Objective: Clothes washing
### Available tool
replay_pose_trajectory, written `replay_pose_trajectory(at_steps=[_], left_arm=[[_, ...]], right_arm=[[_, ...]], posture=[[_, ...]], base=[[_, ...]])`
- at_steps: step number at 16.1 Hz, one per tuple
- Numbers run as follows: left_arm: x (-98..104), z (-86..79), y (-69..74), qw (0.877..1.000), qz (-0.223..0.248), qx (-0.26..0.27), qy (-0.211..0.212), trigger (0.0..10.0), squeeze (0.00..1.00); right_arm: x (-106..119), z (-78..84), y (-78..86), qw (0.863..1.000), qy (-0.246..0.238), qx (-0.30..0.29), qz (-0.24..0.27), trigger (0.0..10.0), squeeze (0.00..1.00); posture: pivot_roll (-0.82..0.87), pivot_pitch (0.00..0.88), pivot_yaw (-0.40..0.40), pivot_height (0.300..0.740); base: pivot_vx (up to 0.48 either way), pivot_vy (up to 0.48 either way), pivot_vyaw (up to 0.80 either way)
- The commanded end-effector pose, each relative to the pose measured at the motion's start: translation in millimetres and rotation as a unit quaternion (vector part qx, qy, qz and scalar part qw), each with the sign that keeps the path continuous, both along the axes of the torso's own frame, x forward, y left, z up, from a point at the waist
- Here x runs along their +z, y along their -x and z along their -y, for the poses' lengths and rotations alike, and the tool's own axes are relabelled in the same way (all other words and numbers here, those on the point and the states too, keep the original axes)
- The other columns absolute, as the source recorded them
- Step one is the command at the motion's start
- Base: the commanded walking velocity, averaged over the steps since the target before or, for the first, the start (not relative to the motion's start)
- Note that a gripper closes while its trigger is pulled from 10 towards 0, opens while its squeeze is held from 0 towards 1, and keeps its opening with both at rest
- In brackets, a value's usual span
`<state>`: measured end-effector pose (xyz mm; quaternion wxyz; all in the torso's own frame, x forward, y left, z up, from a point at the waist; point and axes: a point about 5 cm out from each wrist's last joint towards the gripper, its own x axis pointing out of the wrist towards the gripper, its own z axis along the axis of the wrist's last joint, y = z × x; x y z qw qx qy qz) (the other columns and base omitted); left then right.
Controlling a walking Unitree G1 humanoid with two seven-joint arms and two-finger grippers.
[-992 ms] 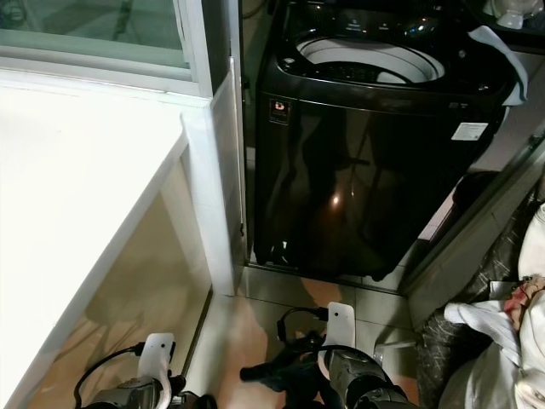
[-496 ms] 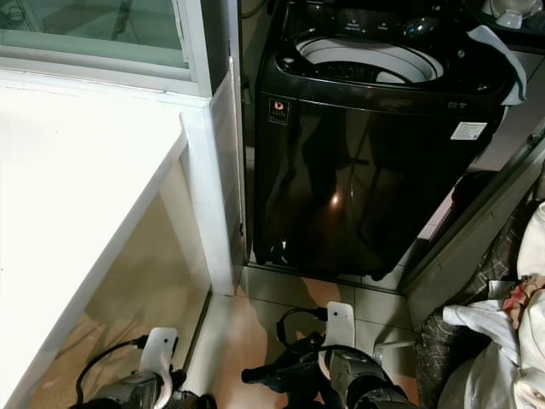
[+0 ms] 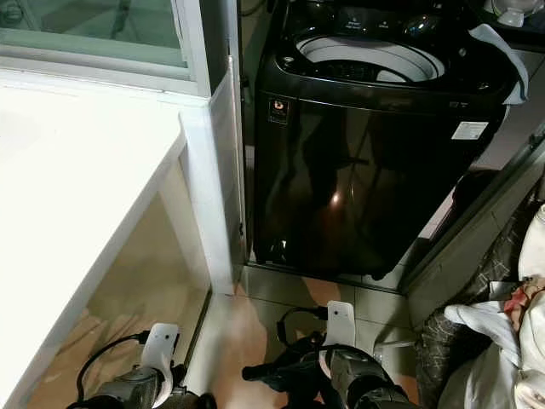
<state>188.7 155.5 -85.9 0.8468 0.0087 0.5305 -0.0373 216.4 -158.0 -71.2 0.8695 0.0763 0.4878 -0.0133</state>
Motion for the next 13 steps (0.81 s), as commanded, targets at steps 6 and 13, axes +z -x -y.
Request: replay_pose_trajectory(at_steps=[6, 13], left_arm=[[-1.1, 1.5, 2.2, 1.000, -0.002, -0.020, -0.004, 10.0, 0.00], [-0.5, 1.3, 0.9, 1.000, 0.001, -0.029, -0.007, 10.0, 0.00]], right_arm=[[1.2, 1.9, -1.9, 1.000, 0.009, 0.011, 0.002, 10.0, 0.00], [2.6, 2.1, -4.3, 1.000, 0.010, 0.011, 0.005, 10.0, 0.00]], posture=[[-0.01, 0.008, -0.019, 0.740], [-0.02, 0.014, -0.016, 0.740]], base=[[0.000, 0.000, 0.00], [0.000, 0.000, 0.00]])
